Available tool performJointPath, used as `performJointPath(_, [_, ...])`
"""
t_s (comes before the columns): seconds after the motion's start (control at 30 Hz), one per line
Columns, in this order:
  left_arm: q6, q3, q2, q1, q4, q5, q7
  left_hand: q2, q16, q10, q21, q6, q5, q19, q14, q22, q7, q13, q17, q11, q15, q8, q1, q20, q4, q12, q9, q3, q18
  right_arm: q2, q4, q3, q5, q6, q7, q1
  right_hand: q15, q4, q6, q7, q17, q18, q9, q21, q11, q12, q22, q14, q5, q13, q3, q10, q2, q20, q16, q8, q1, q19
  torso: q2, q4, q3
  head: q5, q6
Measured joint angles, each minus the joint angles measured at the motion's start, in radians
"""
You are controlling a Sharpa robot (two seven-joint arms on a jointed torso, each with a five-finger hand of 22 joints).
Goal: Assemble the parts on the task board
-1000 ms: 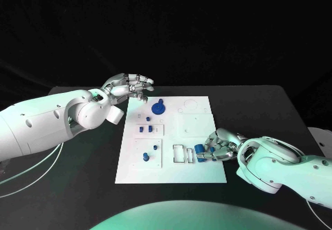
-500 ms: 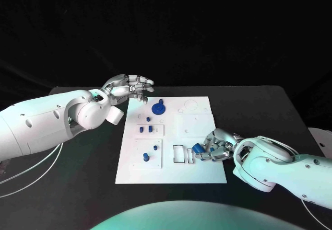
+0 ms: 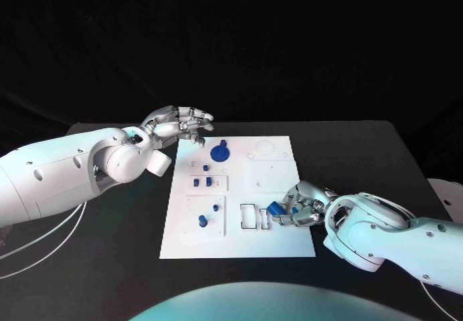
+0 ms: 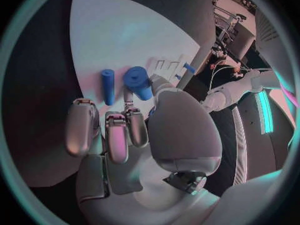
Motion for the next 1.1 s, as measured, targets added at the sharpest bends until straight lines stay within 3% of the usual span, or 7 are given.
performJointPath(0.43, [0.005, 0.000, 0.006, 0.000, -0.006, 0.000, -0.005, -0.004, 0.000, -0.004, 0.000, -0.007, 0.000, 0.000, 0.000, 0.000, 0.000, 0.000, -0.001, -0.004, 0.000, 0.005, -0.004, 0.000, 0.000, 0.000, 0.000, 0.000, 0.000, -0.005, 0.049, 0.002, 0.046, -0.048, 0.003, 0.037, -0.003, -0.002, 0.000, 0.000, 0.000, 0.000, 0.000, 0.000, 0.000, 0.000, 0.001, 0.004, 0.021, 0.000, 0.017, 0.000, -0.001, 0.000, 0.000, -0.011, 0.001, 0.000, 0.000, 0.0000, -0.0001, -0.009, 0.006])
performJointPath(1.1, [0.010, -0.001, 0.018, 0.000, -0.017, 0.000, -0.008, -0.004, 0.004, -0.007, -0.005, -0.016, 0.012, 0.004, 0.000, 0.000, -0.002, 0.000, -0.002, 0.000, 0.000, 0.016, -0.017, 0.004, 0.008, 0.006, 0.000, -0.008, 0.000, 0.089, 0.012, 0.001, 0.080, -0.012, 0.008, 0.025, -0.003, 0.002, 0.004, 0.004, 0.000, 0.000, 0.000, -0.008, -0.003, -0.012, 0.001, 0.004, 0.021, 0.001, 0.026, -0.004, 0.002, -0.003, 0.000, -0.011, -0.021, -0.004, 0.002, 0.0012, -0.0003, -0.004, 0.003])
